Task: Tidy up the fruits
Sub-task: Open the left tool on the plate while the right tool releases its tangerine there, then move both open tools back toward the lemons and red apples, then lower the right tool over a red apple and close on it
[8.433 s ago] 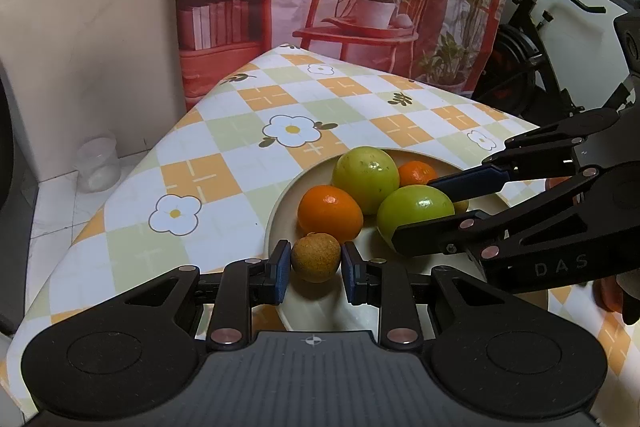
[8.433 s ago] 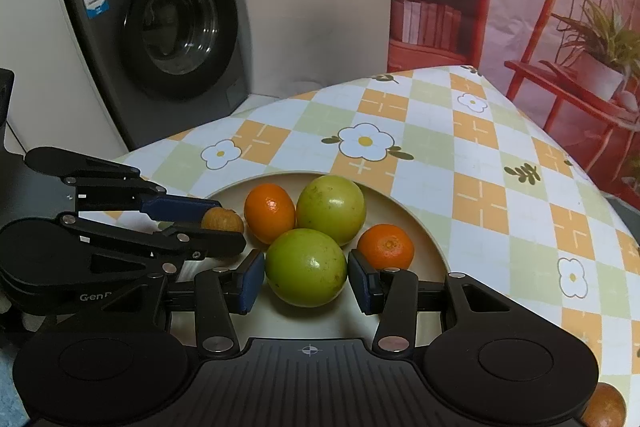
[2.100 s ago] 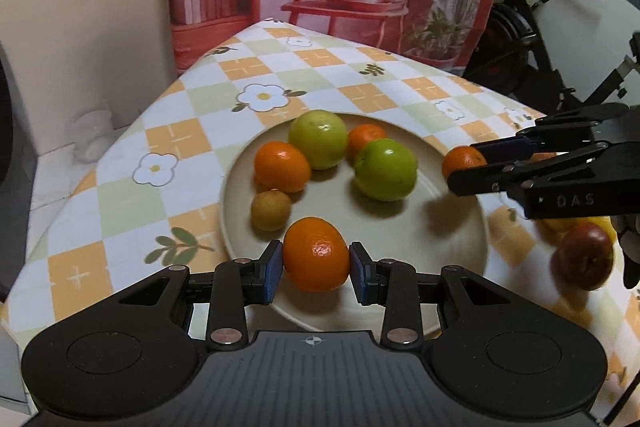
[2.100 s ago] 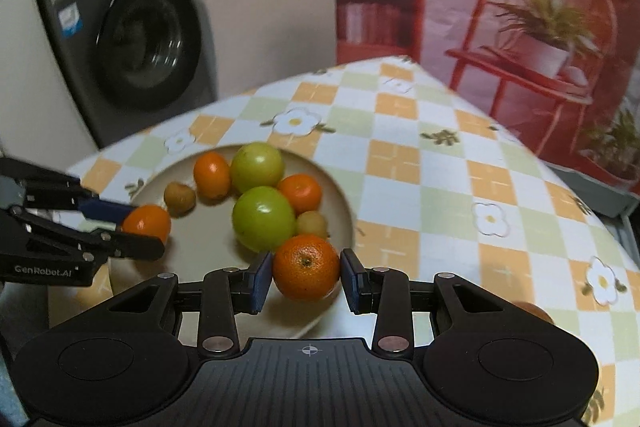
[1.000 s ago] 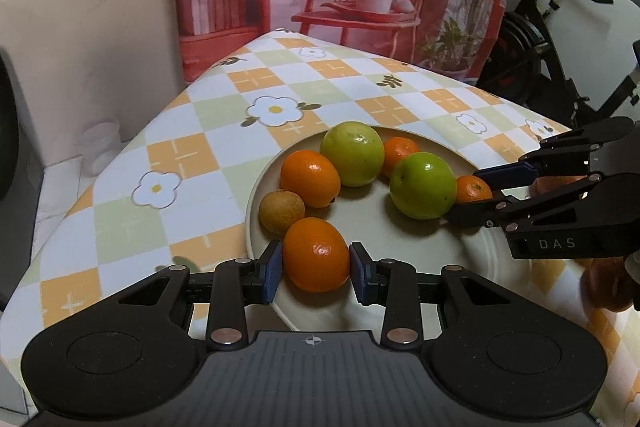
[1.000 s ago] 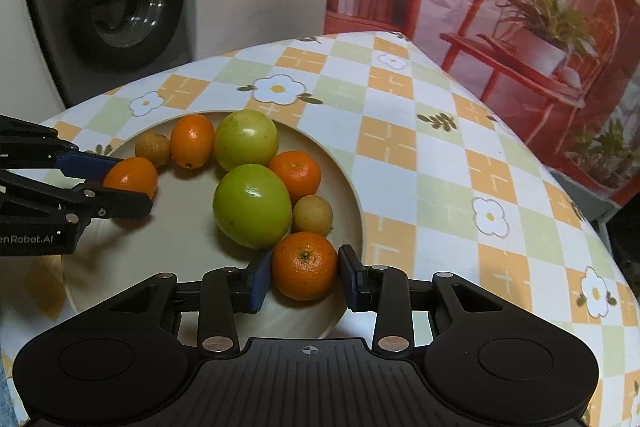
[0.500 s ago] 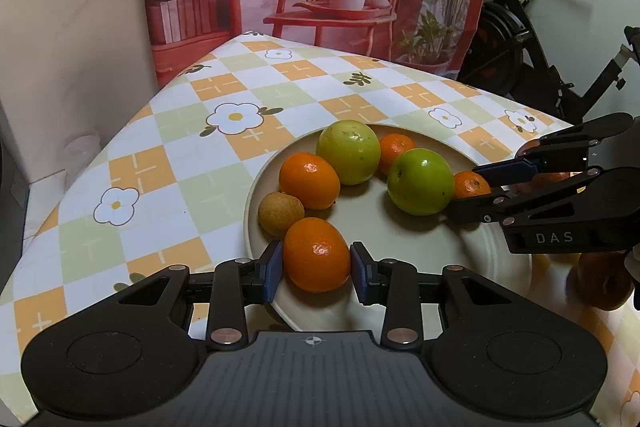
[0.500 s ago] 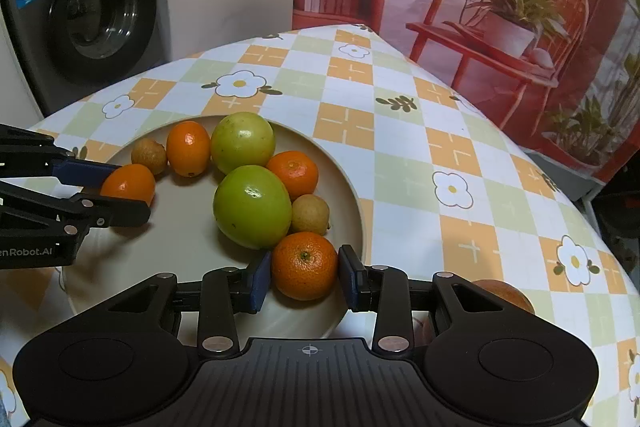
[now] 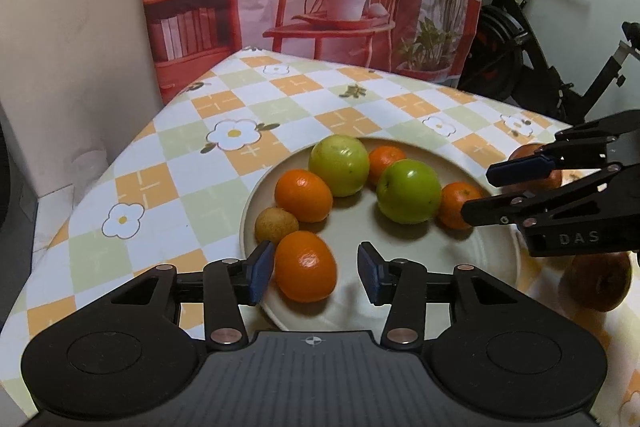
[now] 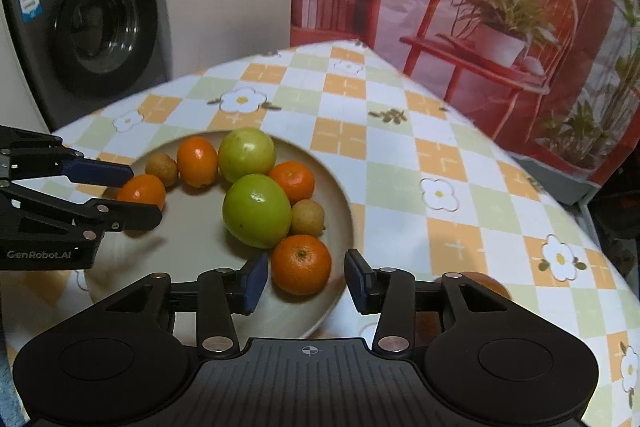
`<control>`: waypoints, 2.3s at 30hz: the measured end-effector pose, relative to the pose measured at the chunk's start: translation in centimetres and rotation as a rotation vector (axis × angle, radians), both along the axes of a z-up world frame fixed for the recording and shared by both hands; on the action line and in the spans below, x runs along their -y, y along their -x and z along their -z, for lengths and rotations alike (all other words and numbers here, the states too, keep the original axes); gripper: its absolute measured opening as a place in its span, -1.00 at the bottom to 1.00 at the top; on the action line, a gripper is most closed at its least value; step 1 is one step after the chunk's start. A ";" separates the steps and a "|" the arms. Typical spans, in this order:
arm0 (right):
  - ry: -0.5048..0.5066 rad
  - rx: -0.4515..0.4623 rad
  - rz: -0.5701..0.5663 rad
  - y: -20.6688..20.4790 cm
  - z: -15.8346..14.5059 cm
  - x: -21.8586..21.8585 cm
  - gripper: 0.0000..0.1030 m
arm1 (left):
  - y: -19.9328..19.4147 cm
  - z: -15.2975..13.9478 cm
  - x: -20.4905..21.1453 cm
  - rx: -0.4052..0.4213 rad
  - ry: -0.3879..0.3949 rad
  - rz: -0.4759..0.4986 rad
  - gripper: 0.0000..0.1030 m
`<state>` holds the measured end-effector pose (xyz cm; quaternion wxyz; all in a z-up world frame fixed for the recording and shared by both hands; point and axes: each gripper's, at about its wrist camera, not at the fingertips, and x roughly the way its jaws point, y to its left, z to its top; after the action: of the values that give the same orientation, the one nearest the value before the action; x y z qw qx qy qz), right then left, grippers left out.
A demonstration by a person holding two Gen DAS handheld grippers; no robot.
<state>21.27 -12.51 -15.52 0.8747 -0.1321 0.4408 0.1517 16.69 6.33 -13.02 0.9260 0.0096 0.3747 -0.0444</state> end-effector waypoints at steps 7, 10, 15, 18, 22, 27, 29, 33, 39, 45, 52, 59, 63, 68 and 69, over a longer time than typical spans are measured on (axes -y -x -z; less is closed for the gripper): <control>-0.072 0.164 0.098 3.4 -3.0 3.9 -0.24 | 0.8 -2.0 1.8 0.074 0.024 0.003 -0.05; -0.103 0.220 0.172 5.0 -3.9 6.6 -0.24 | 1.1 -2.9 3.3 0.112 0.032 0.022 -0.05; -0.115 0.268 0.264 7.8 -4.9 10.8 -0.24 | 1.3 -3.8 6.6 0.143 0.048 0.087 -0.05; -0.113 0.292 0.307 9.4 -5.2 12.7 -0.24 | 1.1 -3.9 8.1 0.147 0.060 0.118 -0.05; -0.119 0.310 0.339 11.5 -5.4 14.4 -0.24 | 0.9 -3.7 9.8 0.147 0.055 0.154 -0.05; -0.127 0.320 0.372 13.5 -4.7 15.5 -0.24 | 1.0 -3.5 11.0 0.141 0.047 0.177 -0.05; -0.135 0.313 0.384 14.2 -4.3 15.8 -0.24 | 1.1 -3.3 11.3 0.136 0.044 0.182 -0.05; -0.140 0.295 0.385 15.4 -3.5 15.9 -0.24 | 1.1 -3.1 11.7 0.124 0.045 0.198 -0.05; -0.161 0.267 0.394 16.5 -2.7 15.7 -0.24 | 1.3 -2.2 13.3 0.083 0.071 0.269 -0.05; -0.178 0.238 0.397 18.1 -2.1 15.3 -0.24 | 1.7 -1.3 13.6 0.060 0.071 0.298 -0.06; -0.224 0.173 0.363 19.8 -1.1 13.9 -0.23 | 2.5 -1.6 13.0 0.089 0.087 0.303 -0.06; -0.198 0.130 0.275 19.0 0.0 11.2 -0.17 | 3.5 -2.0 11.9 0.134 0.054 0.281 -0.06; -0.159 0.116 0.225 18.1 0.5 9.9 -0.15 | 3.4 -2.0 10.7 0.127 0.073 0.258 -0.06; -0.127 0.110 0.210 16.5 1.0 9.1 0.07 | 3.4 -1.6 9.3 0.117 0.101 0.236 -0.06; -0.120 0.111 0.212 16.2 1.1 9.0 0.07 | 3.4 -1.6 9.0 0.114 0.107 0.233 -0.06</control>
<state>5.10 -21.50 -16.58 0.9153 -0.0403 0.3933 0.0769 13.34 -2.71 -11.43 0.9336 0.0064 0.3148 -0.1710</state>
